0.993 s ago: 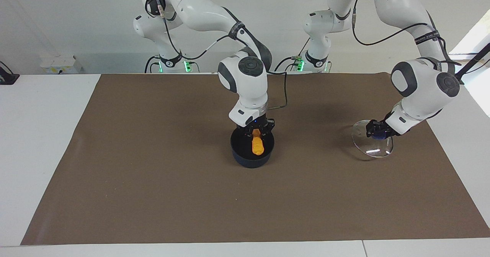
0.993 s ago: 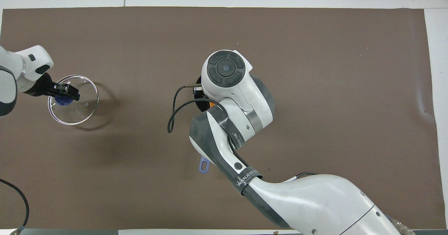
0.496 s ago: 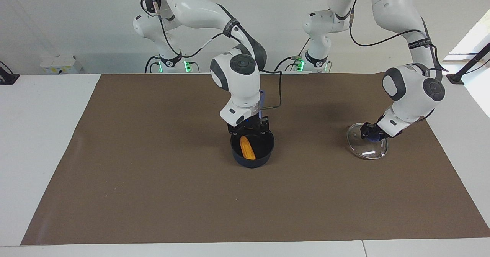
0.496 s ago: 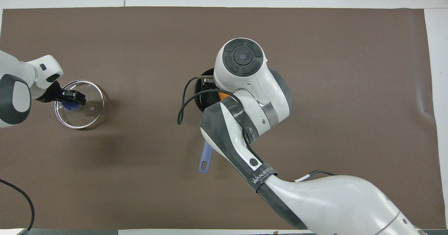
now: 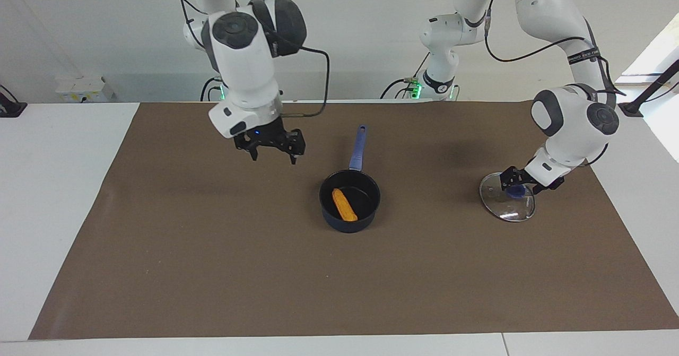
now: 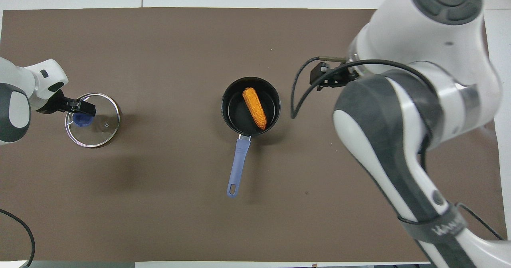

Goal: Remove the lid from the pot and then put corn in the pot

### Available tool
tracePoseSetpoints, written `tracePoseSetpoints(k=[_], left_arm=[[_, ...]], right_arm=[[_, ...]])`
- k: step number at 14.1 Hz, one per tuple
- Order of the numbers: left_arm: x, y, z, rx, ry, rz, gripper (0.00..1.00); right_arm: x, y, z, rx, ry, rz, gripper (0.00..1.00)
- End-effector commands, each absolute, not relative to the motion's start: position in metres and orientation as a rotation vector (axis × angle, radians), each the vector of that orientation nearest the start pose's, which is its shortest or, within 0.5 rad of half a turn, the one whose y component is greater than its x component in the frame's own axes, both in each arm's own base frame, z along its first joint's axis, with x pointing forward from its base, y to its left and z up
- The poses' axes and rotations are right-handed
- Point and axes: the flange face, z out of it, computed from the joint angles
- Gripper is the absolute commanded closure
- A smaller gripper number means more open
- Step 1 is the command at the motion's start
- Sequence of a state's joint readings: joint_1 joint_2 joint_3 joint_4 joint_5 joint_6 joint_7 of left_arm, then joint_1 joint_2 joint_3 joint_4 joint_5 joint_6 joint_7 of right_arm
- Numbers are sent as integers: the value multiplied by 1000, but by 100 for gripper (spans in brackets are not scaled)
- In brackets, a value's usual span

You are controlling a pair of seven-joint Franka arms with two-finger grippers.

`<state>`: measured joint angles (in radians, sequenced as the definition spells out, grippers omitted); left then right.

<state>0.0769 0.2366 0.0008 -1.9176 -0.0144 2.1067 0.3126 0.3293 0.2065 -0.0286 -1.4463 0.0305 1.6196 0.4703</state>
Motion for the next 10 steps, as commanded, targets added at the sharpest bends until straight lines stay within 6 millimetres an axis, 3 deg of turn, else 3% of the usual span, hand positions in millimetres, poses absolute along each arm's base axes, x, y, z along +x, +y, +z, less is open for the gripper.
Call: tracePoseSetpoints(k=[1,3,6,8,10], left_arm=[[605,41,410,-3122,337,17,0],[609,38,452,-3132,241,41,0],[612,25,513,-3137,177,87,0],[598,7,547,-3136,162,94,0],[579,-1,573,-3135,157,106,0]], right_arm=[[566,129,618,-3156,200,63,0],[556,87,636,-3158,101,100,0],[546,49,635,-3157,127,137,0],[536,38,619,-3155,47,182,0],[538,29,613,-3153,37,151,0]])
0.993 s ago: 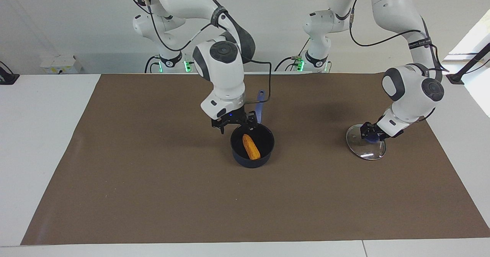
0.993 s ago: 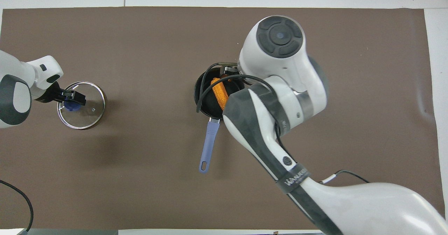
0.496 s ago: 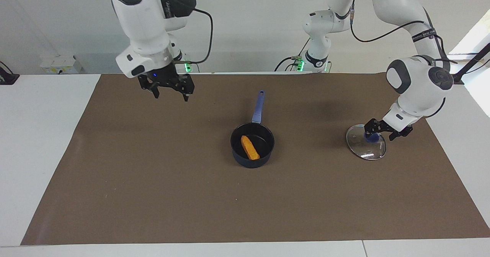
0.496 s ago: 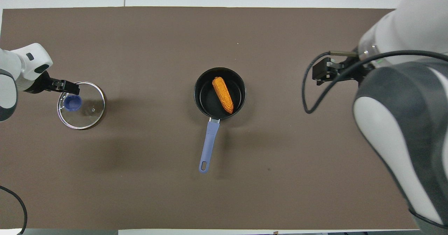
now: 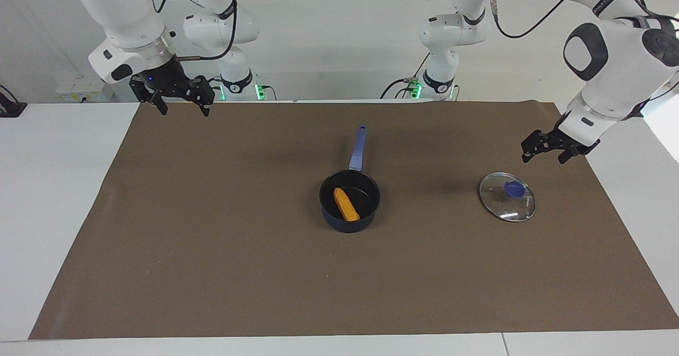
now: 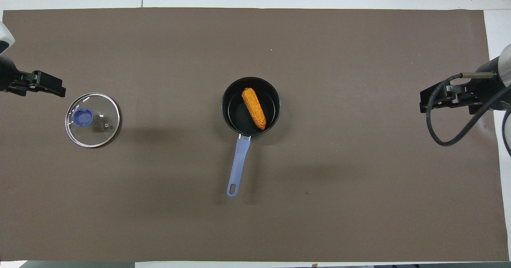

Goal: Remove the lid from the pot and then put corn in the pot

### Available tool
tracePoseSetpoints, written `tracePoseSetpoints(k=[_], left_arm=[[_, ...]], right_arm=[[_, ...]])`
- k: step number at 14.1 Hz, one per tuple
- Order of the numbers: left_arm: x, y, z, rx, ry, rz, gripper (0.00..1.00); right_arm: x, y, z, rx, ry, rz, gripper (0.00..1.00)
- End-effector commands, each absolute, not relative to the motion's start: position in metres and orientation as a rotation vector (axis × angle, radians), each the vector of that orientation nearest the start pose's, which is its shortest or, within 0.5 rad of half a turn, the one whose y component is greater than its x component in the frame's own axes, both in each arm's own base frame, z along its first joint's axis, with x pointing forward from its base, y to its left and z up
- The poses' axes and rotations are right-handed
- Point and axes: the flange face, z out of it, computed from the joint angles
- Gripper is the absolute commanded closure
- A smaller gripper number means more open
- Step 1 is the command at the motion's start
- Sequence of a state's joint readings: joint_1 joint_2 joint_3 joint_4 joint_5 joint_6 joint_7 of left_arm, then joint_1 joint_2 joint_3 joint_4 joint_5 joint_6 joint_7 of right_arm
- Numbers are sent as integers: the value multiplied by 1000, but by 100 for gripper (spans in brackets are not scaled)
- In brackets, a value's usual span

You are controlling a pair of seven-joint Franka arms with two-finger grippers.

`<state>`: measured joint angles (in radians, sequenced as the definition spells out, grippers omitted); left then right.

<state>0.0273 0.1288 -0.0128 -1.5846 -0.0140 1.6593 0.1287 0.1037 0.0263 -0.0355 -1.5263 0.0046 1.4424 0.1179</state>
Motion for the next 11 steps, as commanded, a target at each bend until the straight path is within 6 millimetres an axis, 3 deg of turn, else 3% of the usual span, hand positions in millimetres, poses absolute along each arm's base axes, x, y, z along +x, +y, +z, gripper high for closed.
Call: tracePoseSetpoints(k=[1,5,8,11], left_arm=[[569,-8,584,-3133,173,123,0],[539,-9,611,-3135,144,137,0],[527,-18,599,-3132,137,164,0],[535,-37,603,-3134,128,63,0]], right_arm=[[539,25,612,-3152,44,147,0],[549,-3,609,-3149,123,94,0],[547,-10,608,-3147,138,106,0],[546,-20,609,-3147,101,99,0]])
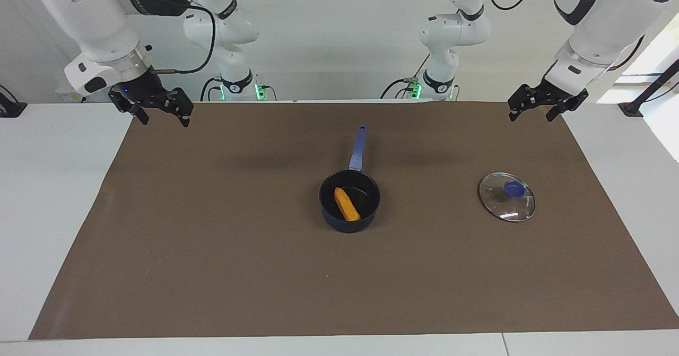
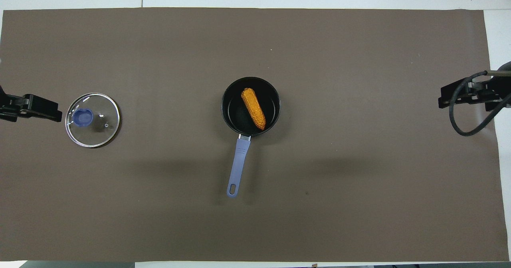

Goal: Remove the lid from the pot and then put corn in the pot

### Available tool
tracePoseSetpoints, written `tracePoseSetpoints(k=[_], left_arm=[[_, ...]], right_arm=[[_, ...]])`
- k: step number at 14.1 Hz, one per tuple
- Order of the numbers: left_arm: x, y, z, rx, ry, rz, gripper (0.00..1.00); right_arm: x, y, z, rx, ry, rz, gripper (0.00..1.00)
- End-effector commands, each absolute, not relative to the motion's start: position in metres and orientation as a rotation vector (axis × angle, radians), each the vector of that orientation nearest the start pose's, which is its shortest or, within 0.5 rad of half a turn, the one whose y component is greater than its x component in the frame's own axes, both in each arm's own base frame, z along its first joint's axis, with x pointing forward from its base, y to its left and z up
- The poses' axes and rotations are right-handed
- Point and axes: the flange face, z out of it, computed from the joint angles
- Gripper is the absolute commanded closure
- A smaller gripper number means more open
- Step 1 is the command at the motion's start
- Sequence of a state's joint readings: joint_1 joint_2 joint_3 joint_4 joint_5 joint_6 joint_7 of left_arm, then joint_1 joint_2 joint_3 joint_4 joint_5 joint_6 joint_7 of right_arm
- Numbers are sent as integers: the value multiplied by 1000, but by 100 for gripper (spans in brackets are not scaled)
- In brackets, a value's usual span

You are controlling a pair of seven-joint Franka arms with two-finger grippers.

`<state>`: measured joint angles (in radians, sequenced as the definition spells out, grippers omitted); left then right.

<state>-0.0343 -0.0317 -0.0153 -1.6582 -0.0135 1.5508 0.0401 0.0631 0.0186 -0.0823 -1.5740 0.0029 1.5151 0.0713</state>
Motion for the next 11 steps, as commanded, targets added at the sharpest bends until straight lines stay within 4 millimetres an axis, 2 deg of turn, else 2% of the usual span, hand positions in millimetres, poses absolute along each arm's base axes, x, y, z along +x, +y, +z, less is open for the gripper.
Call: tracePoseSetpoints(k=[1,4,11], left_arm=[[535,-44,608,-3131,147,67,0],[528,-47,613,-3129,156,122,0],[533,-51,613,-3131,159,52,0]], right_arm=[[545,-28,610,-3143,97,101,0],[547,-23,608,-3145,82,102,0],[546,-25,608,-3140,82,113,0]])
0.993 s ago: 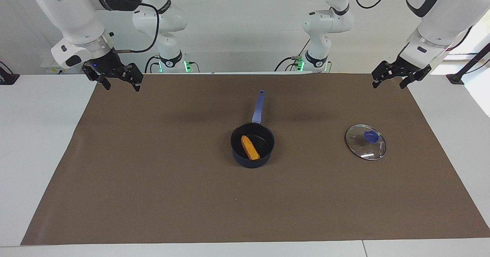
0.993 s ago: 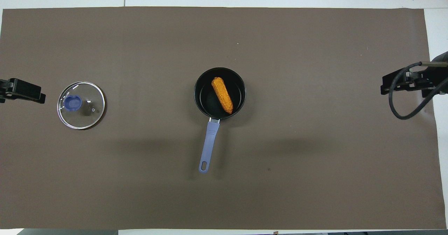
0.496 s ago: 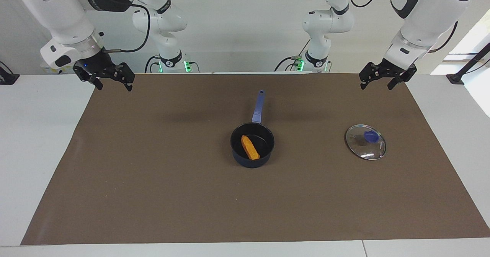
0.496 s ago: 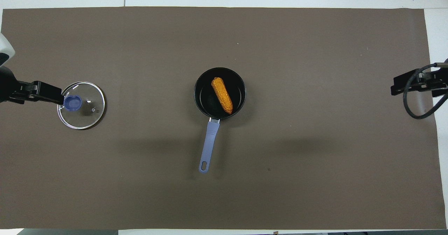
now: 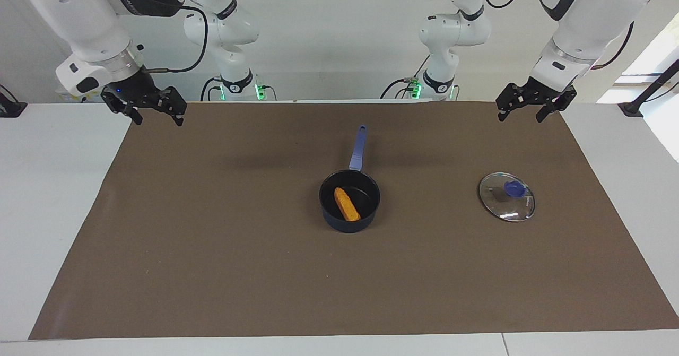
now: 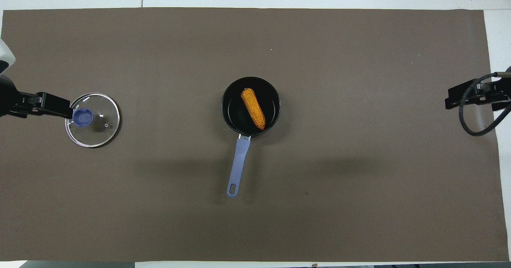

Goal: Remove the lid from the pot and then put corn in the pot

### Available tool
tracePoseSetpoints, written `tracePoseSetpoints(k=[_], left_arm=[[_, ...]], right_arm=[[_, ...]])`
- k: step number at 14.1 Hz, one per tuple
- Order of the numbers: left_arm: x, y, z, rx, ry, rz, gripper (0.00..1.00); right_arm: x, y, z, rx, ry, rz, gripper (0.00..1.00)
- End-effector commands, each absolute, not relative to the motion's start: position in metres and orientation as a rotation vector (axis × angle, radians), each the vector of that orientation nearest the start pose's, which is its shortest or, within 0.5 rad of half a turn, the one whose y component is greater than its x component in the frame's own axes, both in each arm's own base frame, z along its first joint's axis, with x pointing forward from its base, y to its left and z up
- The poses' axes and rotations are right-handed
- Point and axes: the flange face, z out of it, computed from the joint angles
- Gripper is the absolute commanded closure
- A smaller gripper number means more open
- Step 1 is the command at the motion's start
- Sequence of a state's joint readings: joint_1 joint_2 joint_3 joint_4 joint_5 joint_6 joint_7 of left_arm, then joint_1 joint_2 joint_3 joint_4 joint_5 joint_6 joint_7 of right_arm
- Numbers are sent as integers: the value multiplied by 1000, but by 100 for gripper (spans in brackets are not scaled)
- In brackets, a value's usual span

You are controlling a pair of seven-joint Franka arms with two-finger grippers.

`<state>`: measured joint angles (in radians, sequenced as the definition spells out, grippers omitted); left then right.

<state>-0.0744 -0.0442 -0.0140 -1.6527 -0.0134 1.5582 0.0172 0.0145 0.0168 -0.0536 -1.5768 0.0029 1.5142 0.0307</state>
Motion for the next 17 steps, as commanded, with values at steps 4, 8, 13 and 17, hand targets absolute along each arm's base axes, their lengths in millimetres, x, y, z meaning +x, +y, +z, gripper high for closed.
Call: tracePoseSetpoints(k=[4,8,13,17], left_arm=[[531,-59,614,-3128,183,57,0],[531,-59,615,-3127,183,57,0],[531,-60,614,-3128,185,60,0],[530,-62,613,-3128,190,64,0]], right_arm=[[546,-31,607,-3139,99,113,0],[547,-35,608,-3142,120,94,0],[547,-34,609,-3133,108,98,0],[547,-35,611,-3132,108,86,0]])
